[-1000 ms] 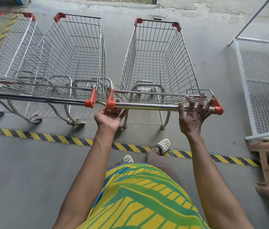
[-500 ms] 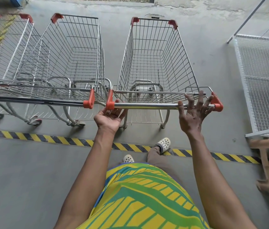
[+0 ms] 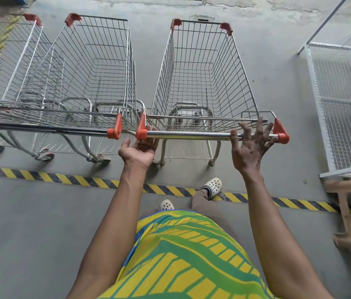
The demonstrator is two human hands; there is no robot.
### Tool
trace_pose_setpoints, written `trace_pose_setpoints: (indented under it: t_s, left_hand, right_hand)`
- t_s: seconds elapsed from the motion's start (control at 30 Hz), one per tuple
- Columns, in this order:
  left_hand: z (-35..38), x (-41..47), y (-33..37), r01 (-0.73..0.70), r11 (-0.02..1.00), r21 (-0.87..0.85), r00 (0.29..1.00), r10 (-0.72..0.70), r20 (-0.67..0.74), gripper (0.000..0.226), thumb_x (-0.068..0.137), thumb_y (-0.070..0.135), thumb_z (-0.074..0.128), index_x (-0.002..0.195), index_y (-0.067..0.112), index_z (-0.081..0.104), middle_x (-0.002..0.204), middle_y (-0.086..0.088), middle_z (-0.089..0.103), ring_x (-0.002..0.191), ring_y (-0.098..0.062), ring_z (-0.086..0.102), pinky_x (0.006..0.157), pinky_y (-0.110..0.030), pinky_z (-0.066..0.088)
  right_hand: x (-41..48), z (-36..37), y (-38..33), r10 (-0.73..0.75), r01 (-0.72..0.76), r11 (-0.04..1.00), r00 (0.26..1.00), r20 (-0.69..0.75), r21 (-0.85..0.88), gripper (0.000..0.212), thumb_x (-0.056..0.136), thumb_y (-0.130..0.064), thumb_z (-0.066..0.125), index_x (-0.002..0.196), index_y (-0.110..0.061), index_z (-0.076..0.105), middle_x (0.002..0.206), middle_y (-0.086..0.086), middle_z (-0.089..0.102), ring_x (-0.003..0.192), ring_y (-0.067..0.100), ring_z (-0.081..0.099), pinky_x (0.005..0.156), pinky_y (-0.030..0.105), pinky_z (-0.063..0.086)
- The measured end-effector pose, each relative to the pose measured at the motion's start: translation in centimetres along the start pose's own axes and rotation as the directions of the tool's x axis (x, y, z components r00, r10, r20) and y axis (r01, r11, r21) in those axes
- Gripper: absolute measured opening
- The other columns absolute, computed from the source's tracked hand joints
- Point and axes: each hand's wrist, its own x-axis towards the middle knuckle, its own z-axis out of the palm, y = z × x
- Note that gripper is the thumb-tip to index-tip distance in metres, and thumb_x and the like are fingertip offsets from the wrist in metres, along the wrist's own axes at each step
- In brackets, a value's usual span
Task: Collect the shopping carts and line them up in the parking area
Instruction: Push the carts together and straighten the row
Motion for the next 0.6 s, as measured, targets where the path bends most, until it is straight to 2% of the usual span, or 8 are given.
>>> trace_pose_setpoints:
  t_s: [0.1,0.27,0.33,0.4,0.47,0.53,0.6]
  left_hand:
    - [0.0,-0.1,0.1,-0.002,1.0,0.007,1.0,0.002,-0.009,0.063,0.102,0.04,0.03,0.135,-0.01,0.051,0.127,-0.028,0.063,0.094,-0.044,0.07,0.101,-0.056,0.05]
    - [-0.2,-0.4,0.0,-0.002,0.999,0.039,1.0,0.002,-0.008,0.057,0.1,0.032,0.034,0.134,-0.01,0.053,0.115,-0.028,0.066,0.103,-0.044,0.068,0.098,-0.057,0.052]
    - [-0.1,-0.6,0.0,-0.014,0.994,0.104,1.0,0.016,-0.014,0.056,0.096,0.026,0.034,0.137,-0.008,0.054,0.115,-0.028,0.067,0.109,-0.042,0.066,0.097,-0.057,0.053]
    - [0.0,-0.7,0.2,-0.02,0.974,0.224,0.997,0.037,-0.072,0.056,0.097,0.024,0.029,0.137,-0.005,0.056,0.125,-0.029,0.065,0.116,-0.041,0.065,0.094,-0.054,0.054]
    - [0.0,-0.7,0.6,-0.016,0.95,0.313,0.981,0.075,-0.178,0.056,0.099,0.026,0.024,0.13,-0.002,0.061,0.125,-0.027,0.066,0.116,-0.041,0.064,0.087,-0.05,0.055]
    - [0.2,-0.1,1.4,-0.018,0.965,0.263,0.953,0.096,-0.287,0.059,0.102,0.034,0.019,0.122,0.001,0.063,0.12,-0.024,0.069,0.113,-0.037,0.064,0.082,-0.047,0.053]
    - [0.8,0.3,2.2,-0.06,0.981,0.186,0.94,0.119,-0.321,0.067,0.103,0.049,0.012,0.114,0.005,0.061,0.121,-0.022,0.067,0.111,-0.037,0.062,0.091,-0.054,0.049]
  right_hand:
    - [0.0,0.0,-0.2,0.004,-0.004,1.0,1.0,0.004,0.001,0.054,0.101,-0.067,0.03,0.143,-0.04,0.05,0.173,-0.001,-0.002,0.158,0.027,-0.015,0.12,0.06,-0.017]
    - [-0.2,-0.2,-0.2,0.007,-0.007,1.0,1.0,0.013,0.002,0.053,0.101,-0.068,0.03,0.143,-0.041,0.048,0.173,-0.002,-0.002,0.157,0.025,-0.017,0.12,0.058,-0.019]
    - [-0.2,-0.2,-0.2,0.01,-0.01,1.0,1.0,0.017,0.001,0.054,0.101,-0.068,0.03,0.144,-0.04,0.048,0.173,-0.003,-0.003,0.157,0.024,-0.017,0.12,0.057,-0.02]
    - [-0.2,-0.3,-0.2,0.013,-0.013,1.0,1.0,0.019,0.002,0.056,0.101,-0.068,0.029,0.145,-0.039,0.049,0.173,-0.003,-0.003,0.157,0.022,-0.017,0.12,0.057,-0.02]
    - [-0.1,-0.3,-0.1,0.01,-0.01,1.0,1.0,0.019,-0.002,0.057,0.101,-0.068,0.028,0.146,-0.038,0.049,0.173,-0.004,-0.003,0.157,0.02,-0.018,0.12,0.057,-0.02]
    - [-0.1,-0.3,-0.1,0.01,-0.009,1.0,1.0,0.021,-0.011,0.059,0.101,-0.069,0.026,0.146,-0.038,0.049,0.173,-0.004,-0.004,0.157,0.019,-0.019,0.12,0.058,-0.02]
    - [-0.1,-0.3,-0.1,0.014,-0.013,1.0,1.0,0.028,-0.018,0.06,0.101,-0.069,0.025,0.146,-0.037,0.048,0.173,-0.004,-0.005,0.156,0.018,-0.021,0.12,0.059,-0.02]
